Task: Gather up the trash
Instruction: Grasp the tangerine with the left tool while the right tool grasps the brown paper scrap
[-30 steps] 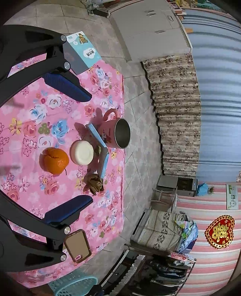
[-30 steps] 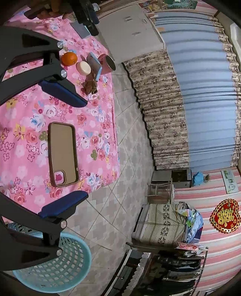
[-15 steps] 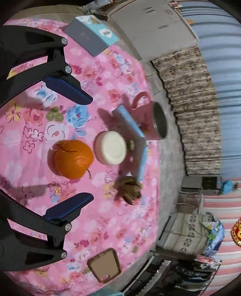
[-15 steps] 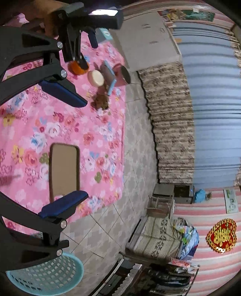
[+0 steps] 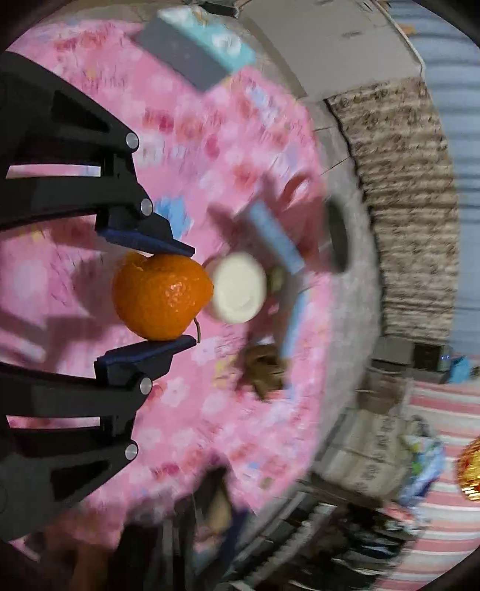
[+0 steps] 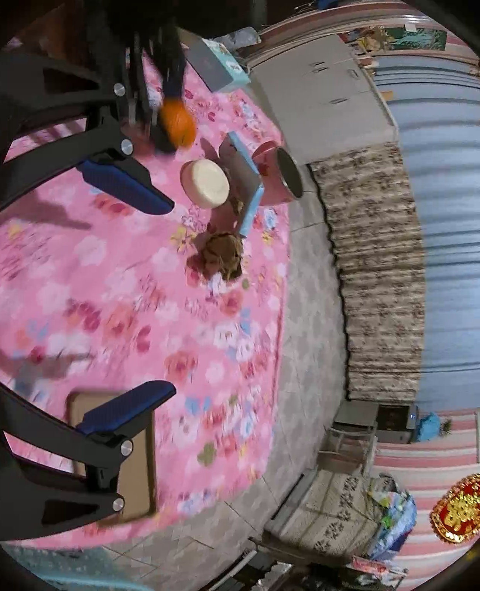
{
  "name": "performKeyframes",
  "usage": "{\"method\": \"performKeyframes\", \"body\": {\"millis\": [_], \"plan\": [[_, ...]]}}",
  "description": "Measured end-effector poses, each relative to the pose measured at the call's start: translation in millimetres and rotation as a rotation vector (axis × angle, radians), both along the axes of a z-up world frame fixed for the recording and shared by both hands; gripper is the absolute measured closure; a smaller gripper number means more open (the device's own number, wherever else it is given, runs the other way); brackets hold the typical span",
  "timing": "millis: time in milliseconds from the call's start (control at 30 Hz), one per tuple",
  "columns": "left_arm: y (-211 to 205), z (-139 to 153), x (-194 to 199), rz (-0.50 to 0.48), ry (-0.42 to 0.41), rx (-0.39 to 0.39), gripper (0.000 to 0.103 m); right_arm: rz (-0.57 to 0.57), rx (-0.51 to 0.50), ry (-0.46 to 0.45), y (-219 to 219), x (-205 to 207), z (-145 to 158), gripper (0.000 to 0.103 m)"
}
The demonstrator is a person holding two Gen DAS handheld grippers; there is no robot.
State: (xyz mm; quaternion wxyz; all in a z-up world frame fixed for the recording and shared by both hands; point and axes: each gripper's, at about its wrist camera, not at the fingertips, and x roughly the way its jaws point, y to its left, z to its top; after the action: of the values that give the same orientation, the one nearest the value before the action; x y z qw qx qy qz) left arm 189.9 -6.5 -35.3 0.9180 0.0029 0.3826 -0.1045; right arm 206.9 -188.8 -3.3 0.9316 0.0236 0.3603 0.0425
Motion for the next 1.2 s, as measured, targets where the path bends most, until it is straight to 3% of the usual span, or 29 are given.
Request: {"method": "performKeyframes", "body": {"millis": [67,133,267,400,500,533,600,767,1000,1133,1200], "plan": [[23,16,-7,0.05,-0.049,-0.028,0.061,0.002,0.009,0.027,8,19,-9,0.014],[41,17,-2,0.086,-0.046,-0.045,0.061,-0.006,0.001,0.051,17,39,-18,0.014],[61,14,10,0.102,-0.032,-0.077,0.061,-0.004,-0.051,0.095,35,71,-30,0.014],[73,29,15,0.105,-0.099,-0.097,0.061,-0.005,-0.044,0.129,41,96,-36,0.017],[73,28,19,0.115,-0.105,-0.087,0.061,0.002,-0.012,0.157,42,111,-43,0.038],[74,27,20,0.12,-0.103,-0.087,0.061,0.01,-0.015,0.172,42,113,-46,0.056],[72,27,19,0.117,-0.101,-0.092,0.061,0.018,-0.013,0.162,42,109,-43,0.059],[62,34,14,0.093,-0.121,-0.086,0.061,0.025,-0.012,0.074,18,57,-11,0.06],[18,50,-14,-0.009,-0.154,-0.114,0.061,-0.049,0.036,-0.093,-81,-72,71,0.059],[-32,62,-44,-0.111,-0.188,-0.1,0.061,-0.15,0.049,-0.182,-132,-137,80,0.059],[-50,64,-56,-0.139,-0.202,-0.084,0.061,-0.201,0.085,-0.181,-159,-149,77,0.059]]}}
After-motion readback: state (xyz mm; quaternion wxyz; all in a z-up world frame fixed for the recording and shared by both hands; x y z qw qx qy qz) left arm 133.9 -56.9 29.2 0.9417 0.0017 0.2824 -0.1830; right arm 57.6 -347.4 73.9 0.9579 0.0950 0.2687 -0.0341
